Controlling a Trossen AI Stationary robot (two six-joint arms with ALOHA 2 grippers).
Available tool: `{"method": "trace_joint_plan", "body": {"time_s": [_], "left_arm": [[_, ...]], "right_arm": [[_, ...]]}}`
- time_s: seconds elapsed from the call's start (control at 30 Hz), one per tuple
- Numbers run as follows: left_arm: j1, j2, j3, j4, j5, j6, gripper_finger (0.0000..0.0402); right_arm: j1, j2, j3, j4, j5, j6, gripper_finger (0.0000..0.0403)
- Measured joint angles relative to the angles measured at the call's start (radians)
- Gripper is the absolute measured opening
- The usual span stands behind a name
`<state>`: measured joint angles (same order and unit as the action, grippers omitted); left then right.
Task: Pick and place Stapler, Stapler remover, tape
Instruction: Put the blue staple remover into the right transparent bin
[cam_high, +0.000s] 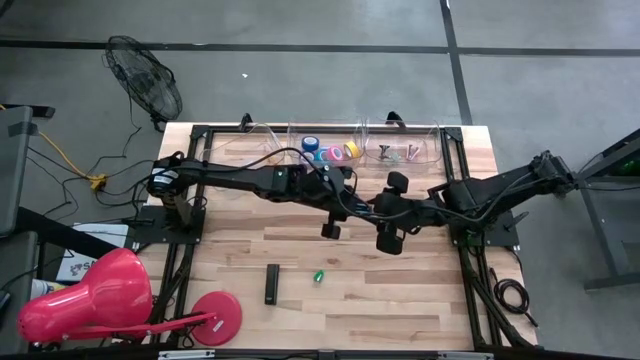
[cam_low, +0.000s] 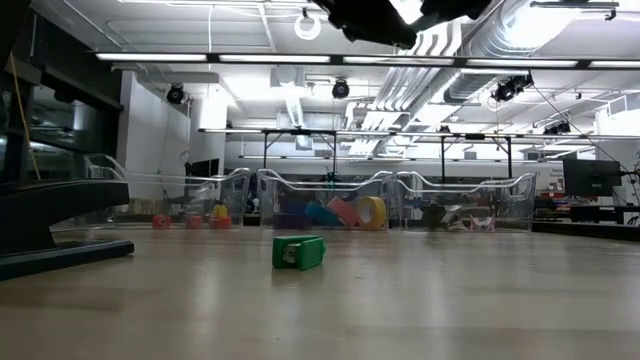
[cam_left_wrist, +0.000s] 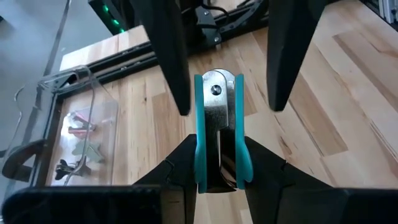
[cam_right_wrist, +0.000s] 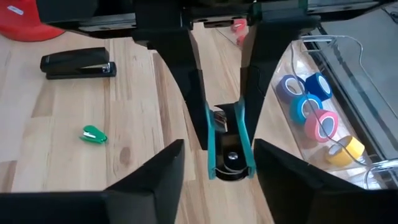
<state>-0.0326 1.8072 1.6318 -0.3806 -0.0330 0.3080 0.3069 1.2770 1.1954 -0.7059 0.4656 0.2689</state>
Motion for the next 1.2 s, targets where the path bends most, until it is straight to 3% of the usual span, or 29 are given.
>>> {"method": "trace_joint_plan", "body": {"time_s": [0.5, 1.0, 1.2], "left_arm": [[0.000, 0.000, 0.000, 0.034, 0.032, -0.010, 0.0088], [0.000, 0.000, 0.000, 0.033, 0.051, -0.026, 0.0089], [0.000, 0.001, 0.000, 0.033, 0.054, -0.025, 0.0113]], "right_arm": [[0.000, 0.000, 0.000, -0.001, -0.003, -0.011, 0.0089], [0.000, 0.000, 0.001, 0.000, -0.018, -0.026, 0.0084], [0.000, 0.000, 0.001, 0.001, -0.042, -0.027, 0.0084]]}}
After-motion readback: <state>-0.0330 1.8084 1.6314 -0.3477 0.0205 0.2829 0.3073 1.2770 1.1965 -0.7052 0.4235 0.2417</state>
